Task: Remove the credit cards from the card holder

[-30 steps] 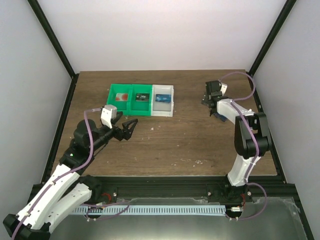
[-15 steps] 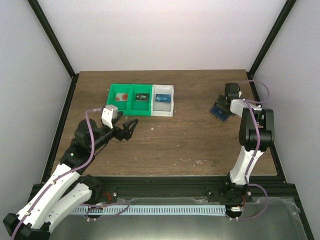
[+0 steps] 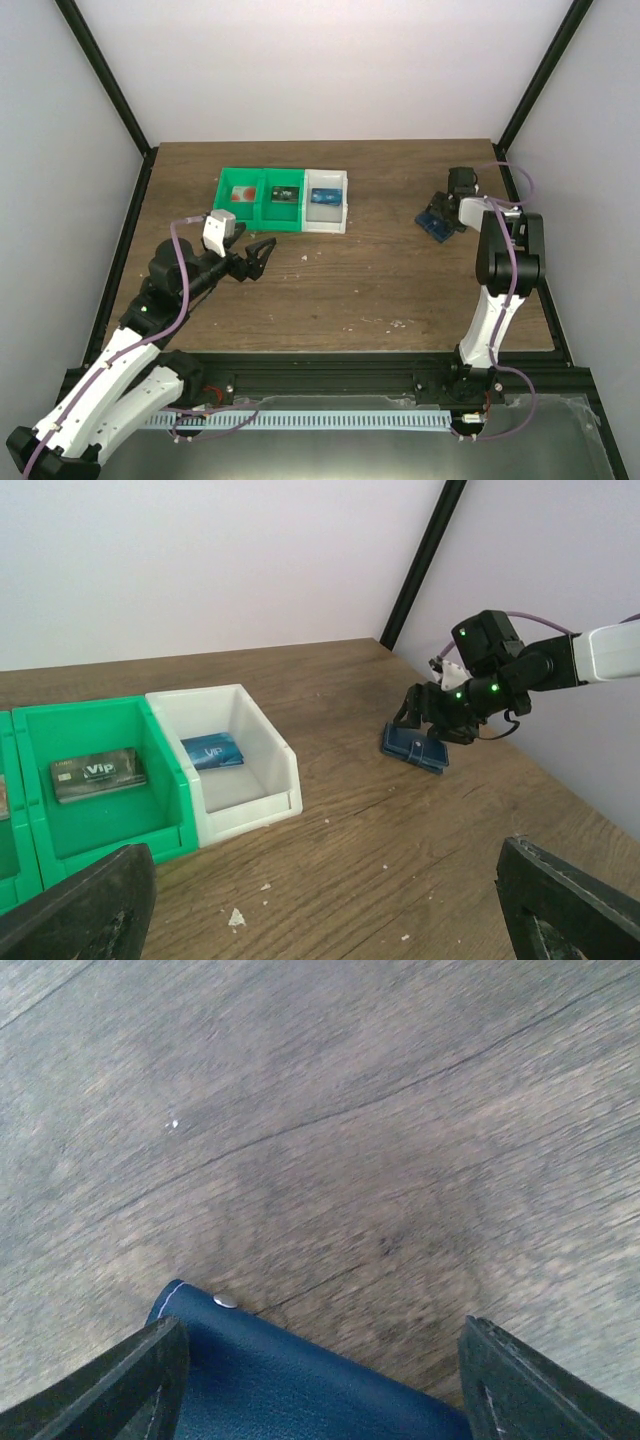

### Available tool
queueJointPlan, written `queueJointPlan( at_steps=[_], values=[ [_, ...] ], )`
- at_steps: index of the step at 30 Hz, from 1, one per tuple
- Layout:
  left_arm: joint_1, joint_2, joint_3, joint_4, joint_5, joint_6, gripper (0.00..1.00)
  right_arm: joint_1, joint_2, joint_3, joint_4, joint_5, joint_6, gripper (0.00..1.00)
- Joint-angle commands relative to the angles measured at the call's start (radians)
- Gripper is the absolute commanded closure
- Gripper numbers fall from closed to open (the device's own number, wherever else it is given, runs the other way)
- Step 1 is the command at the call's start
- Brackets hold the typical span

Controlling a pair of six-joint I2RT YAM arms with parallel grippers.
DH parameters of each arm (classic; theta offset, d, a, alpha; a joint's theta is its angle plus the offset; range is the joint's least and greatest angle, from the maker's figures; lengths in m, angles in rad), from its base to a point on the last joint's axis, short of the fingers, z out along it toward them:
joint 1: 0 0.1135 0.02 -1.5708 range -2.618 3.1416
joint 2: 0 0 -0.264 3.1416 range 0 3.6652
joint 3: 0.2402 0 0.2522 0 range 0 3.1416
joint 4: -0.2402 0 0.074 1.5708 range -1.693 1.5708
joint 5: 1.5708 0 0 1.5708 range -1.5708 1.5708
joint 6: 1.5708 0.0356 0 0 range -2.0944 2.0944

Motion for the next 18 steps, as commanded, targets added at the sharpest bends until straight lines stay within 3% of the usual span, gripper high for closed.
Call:
queueJointPlan(
  at_steps=[1, 18],
  values=[
    [-0.002, -0.012, -0.009, 0.0, -0.007, 0.017, 0.06, -0.002, -0.028, -0.054, -0.038, -0.076, 0.003, 0.26],
    [-0.003, 0.008, -0.006, -0.014, -0.056, 0.017, 0.06, 0.121, -0.171, -0.259, -0.048, -0.161, 0.039, 0.3]
  ],
)
